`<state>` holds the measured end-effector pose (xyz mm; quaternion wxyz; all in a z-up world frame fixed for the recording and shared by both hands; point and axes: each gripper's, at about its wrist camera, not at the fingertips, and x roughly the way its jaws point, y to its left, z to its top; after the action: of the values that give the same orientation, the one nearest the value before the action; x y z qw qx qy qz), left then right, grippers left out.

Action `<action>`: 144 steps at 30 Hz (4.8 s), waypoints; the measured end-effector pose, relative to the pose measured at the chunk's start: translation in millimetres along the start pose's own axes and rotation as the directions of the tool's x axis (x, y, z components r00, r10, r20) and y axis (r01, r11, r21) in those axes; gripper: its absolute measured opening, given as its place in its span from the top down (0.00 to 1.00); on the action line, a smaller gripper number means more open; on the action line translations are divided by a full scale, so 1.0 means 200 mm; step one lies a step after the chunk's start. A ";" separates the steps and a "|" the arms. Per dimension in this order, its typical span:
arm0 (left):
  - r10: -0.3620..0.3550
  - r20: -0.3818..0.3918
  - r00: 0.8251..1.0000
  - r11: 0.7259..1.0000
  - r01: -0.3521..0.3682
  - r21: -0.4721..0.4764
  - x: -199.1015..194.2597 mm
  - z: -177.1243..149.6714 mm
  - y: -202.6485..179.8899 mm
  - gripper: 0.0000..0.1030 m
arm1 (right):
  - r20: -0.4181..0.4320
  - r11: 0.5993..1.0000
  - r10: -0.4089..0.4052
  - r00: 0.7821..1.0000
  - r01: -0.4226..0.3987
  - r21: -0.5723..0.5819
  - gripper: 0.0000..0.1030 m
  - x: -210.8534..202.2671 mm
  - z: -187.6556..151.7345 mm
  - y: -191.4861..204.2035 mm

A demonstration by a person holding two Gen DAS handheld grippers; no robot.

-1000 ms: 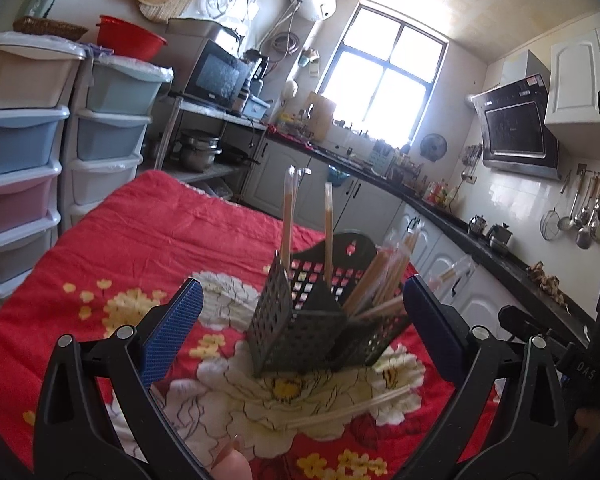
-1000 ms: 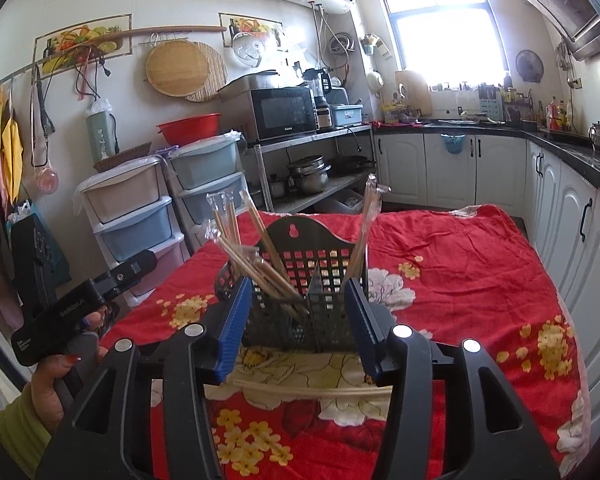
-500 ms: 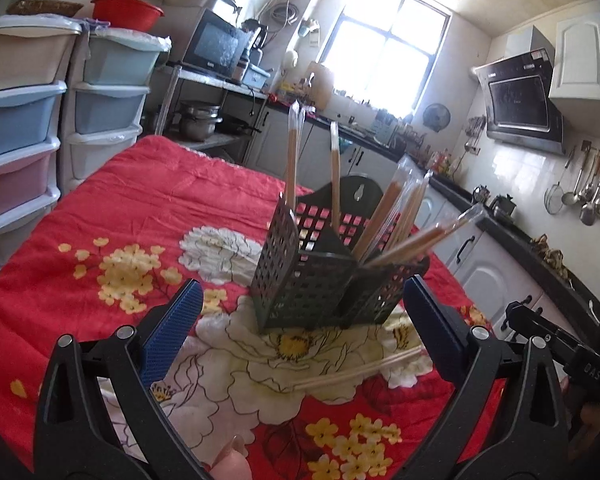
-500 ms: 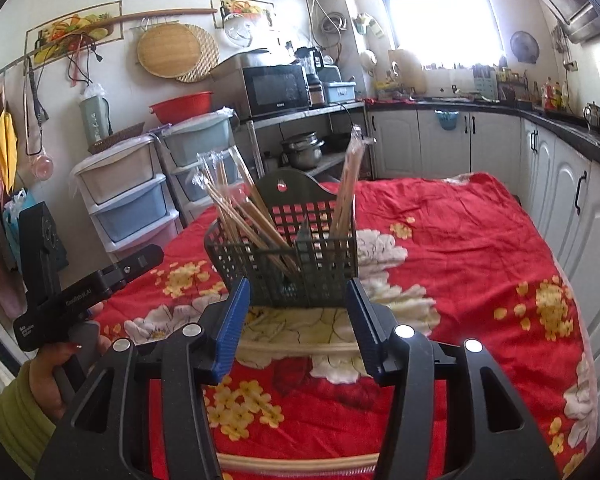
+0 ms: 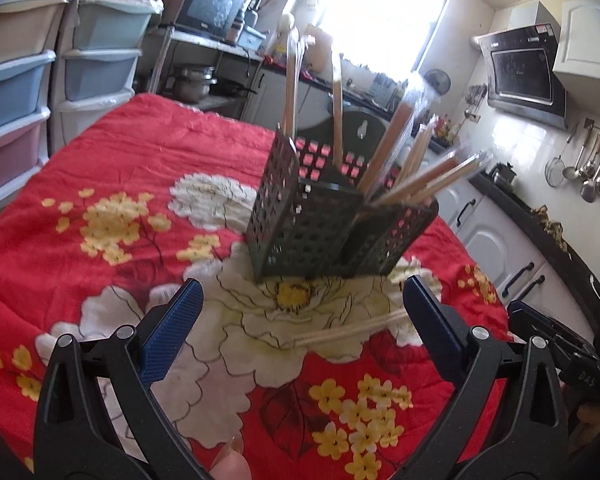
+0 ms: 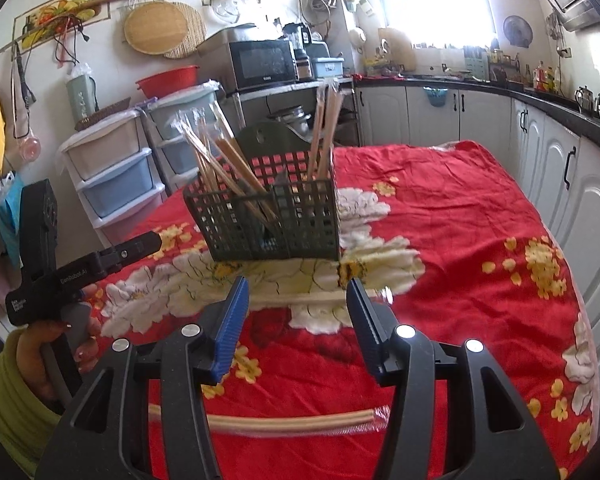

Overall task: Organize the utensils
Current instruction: 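Withdraw both open tools from the caddy toward the chopstick pile, then close the left tool on a chopstick while the right tool grasps another chopstick, then lift the left tool's chopstick over the caddy while the right tool carries its chopstick there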

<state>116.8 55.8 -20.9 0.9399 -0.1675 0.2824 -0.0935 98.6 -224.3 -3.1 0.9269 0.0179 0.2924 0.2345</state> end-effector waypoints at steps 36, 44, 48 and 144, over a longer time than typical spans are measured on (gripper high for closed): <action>-0.134 -0.238 0.962 0.987 0.109 -0.115 0.27 -0.16 0.05 0.33 | -0.243 0.987 -0.032 0.969 0.070 0.148 0.77 0.10 -0.37 -0.25; -0.135 -0.251 0.959 0.985 0.102 -0.137 0.31 -0.16 0.06 0.65 | -0.226 0.986 -0.050 0.973 0.085 0.146 0.95 0.11 -0.38 -0.25; -0.145 -0.258 0.955 0.982 0.107 -0.155 0.33 -0.16 0.08 0.76 | -0.220 0.985 -0.054 0.974 0.089 0.150 0.96 0.11 -0.38 -0.26; -0.186 0.353 0.917 0.981 0.151 0.123 -0.42 0.84 -0.18 0.98 | 0.490 0.988 0.046 0.870 0.033 -0.149 0.99 -0.20 1.05 0.25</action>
<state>138.9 89.6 166.0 0.9711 -0.1616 0.0837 -0.1547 163.7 -175.4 200.3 0.9686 0.0070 0.0279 0.2470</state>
